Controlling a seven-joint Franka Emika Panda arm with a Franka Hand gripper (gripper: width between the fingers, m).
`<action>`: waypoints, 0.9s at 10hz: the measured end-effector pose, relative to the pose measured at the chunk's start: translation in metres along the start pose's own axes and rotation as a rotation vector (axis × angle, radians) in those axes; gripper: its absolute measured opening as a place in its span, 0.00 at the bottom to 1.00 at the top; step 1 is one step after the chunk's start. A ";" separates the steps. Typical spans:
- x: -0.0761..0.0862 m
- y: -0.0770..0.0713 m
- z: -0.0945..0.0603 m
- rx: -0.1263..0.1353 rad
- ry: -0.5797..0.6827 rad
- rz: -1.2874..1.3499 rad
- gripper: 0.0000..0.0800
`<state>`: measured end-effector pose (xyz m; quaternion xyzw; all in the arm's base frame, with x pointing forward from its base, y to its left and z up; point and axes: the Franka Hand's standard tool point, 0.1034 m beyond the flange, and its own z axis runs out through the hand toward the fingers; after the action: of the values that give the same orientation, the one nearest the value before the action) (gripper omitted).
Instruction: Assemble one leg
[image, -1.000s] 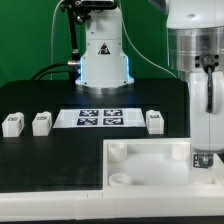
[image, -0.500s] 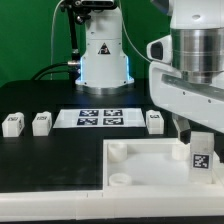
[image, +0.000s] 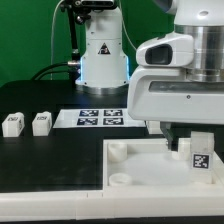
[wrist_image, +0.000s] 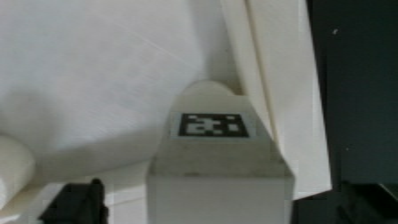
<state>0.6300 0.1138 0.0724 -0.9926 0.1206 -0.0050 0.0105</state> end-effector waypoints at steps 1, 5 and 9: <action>0.000 0.000 0.000 0.000 0.000 0.053 0.81; -0.001 -0.001 0.001 0.007 -0.004 0.271 0.36; 0.002 -0.001 0.001 -0.021 -0.039 0.821 0.36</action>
Offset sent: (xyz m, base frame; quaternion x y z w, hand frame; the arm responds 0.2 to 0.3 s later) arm 0.0000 0.0000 0.0000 0.0000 0.0000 0.2667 0.9638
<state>0.6321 0.1144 0.0712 -0.8619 0.5066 0.0198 0.0038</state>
